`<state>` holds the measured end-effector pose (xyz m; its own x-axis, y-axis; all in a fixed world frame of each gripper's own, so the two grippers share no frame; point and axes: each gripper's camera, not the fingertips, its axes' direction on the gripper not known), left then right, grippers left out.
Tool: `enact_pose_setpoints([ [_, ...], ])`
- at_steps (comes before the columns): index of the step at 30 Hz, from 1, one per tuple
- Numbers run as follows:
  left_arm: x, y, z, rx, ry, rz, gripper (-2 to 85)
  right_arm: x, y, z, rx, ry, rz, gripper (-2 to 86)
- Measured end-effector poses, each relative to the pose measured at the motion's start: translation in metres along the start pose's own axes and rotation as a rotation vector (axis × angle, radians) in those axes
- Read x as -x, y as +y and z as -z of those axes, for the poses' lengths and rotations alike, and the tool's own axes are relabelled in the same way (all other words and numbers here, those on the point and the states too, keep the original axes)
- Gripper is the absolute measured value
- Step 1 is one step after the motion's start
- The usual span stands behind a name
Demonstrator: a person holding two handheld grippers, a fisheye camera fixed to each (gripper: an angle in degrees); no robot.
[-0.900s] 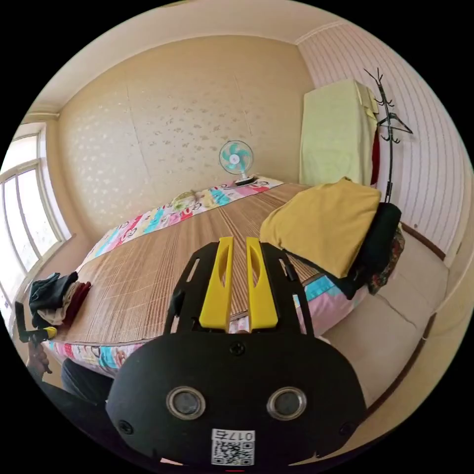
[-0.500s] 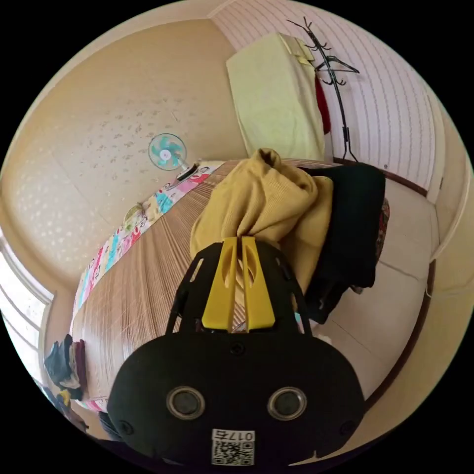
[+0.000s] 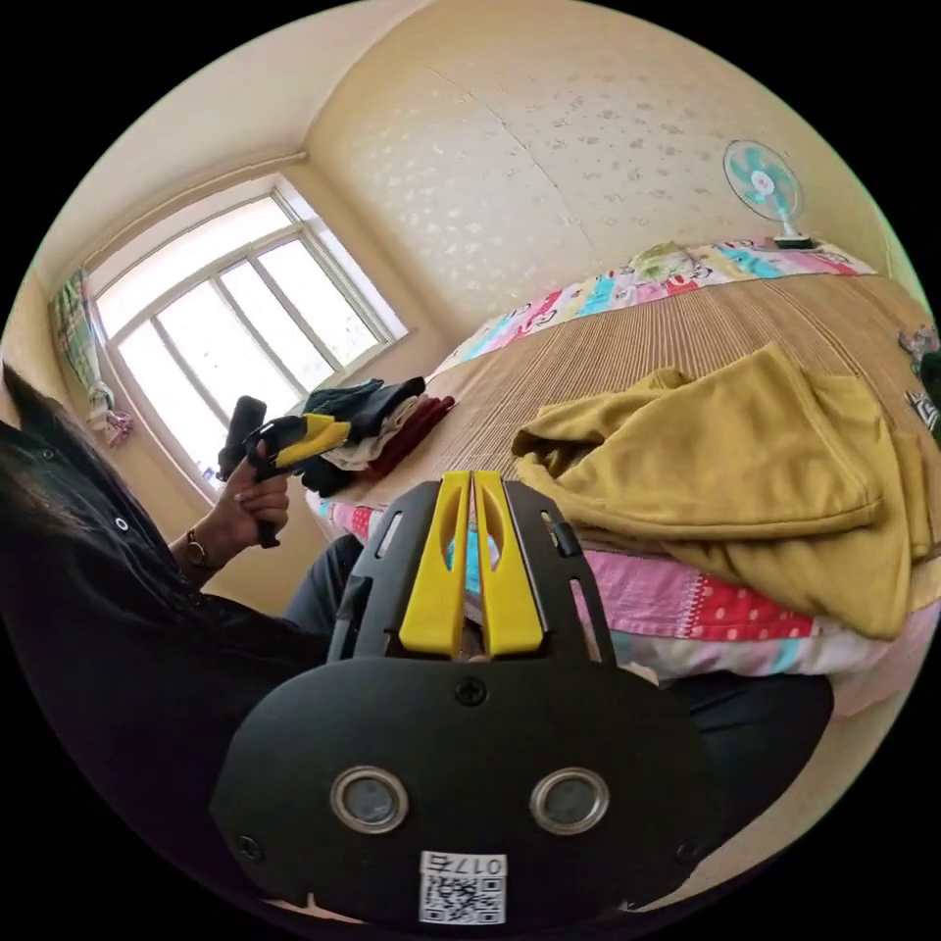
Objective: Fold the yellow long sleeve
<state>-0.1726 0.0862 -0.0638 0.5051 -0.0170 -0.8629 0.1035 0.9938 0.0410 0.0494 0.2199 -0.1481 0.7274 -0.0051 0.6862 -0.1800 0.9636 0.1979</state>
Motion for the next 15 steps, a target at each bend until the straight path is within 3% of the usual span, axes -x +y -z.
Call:
enact_pose_setpoints([
  [3, 0.006, 0.012, -0.003, 0.028, -0.012, 0.015, 7.6, -0.048, -0.036, 0.0, 0.029, 0.251, -0.082, 10.3],
  [6, 0.012, 0.018, -0.013, 0.061, 0.021, 0.054, 8.0, -0.114, -0.047, -0.048, 0.263, 0.446, -0.201, 11.0],
  [7, 0.014, 0.018, -0.019, 0.07, 0.038, 0.068, 8.3, -0.126, -0.039, -0.067, 0.335, 0.45, -0.151, 10.0],
  [9, 0.013, 0.015, -0.028, 0.075, 0.047, 0.067, 8.3, -0.12, -0.027, -0.053, 0.236, 0.389, -0.1, 7.3],
  [11, 0.012, 0.002, -0.042, 0.114, 0.03, 0.047, 8.4, -0.112, -0.021, -0.03, 0.23, 0.328, -0.201, 4.5],
  [15, 0.013, -0.042, -0.065, 0.194, 0.032, 0.004, 8.5, -0.053, 0.025, 0.058, 0.026, -0.174, -0.18, 2.8],
])
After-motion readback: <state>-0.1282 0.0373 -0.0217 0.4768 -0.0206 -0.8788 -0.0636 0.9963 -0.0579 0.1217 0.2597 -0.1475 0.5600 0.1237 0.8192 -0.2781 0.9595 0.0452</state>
